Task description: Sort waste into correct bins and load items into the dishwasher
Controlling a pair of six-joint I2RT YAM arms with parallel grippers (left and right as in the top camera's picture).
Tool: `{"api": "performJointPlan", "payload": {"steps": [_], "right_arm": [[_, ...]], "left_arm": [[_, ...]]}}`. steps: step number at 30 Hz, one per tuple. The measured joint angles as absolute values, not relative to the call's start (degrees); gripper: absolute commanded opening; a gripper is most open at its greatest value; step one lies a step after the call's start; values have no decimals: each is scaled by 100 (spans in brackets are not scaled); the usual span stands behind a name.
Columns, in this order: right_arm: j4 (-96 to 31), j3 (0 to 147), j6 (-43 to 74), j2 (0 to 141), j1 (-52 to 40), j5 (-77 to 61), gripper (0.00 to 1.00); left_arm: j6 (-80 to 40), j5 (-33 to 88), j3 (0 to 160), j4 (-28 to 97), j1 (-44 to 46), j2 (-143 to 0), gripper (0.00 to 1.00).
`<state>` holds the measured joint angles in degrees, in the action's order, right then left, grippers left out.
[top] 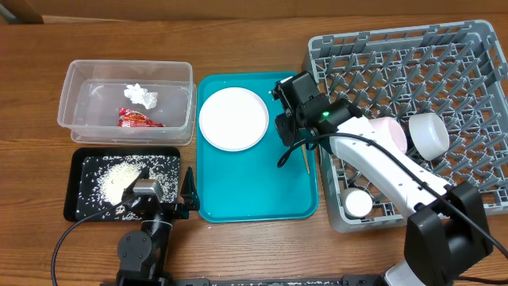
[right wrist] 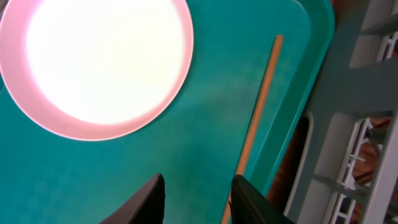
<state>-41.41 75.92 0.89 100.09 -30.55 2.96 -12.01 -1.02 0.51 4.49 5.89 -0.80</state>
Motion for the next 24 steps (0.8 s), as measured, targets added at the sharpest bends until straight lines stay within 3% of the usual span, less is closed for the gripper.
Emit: {"api": "performJointPlan", "payload": {"steps": [14, 18, 20, 24], "right_arm": [[-3472, 7592, 274, 11424, -2779, 410, 27], [-3391, 7614, 281, 11629, -2692, 510, 17], [-3454, 7623, 268, 11638, -2683, 506, 4], [-3675, 7662, 298, 11638, -2687, 436, 4]], "left_arm": [[-1201, -102, 51, 449, 589, -80, 100], [-1201, -102, 51, 449, 589, -80, 100], [-1201, -102, 51, 447, 589, -80, 100], [-1201, -102, 51, 449, 589, -80, 100]]}}
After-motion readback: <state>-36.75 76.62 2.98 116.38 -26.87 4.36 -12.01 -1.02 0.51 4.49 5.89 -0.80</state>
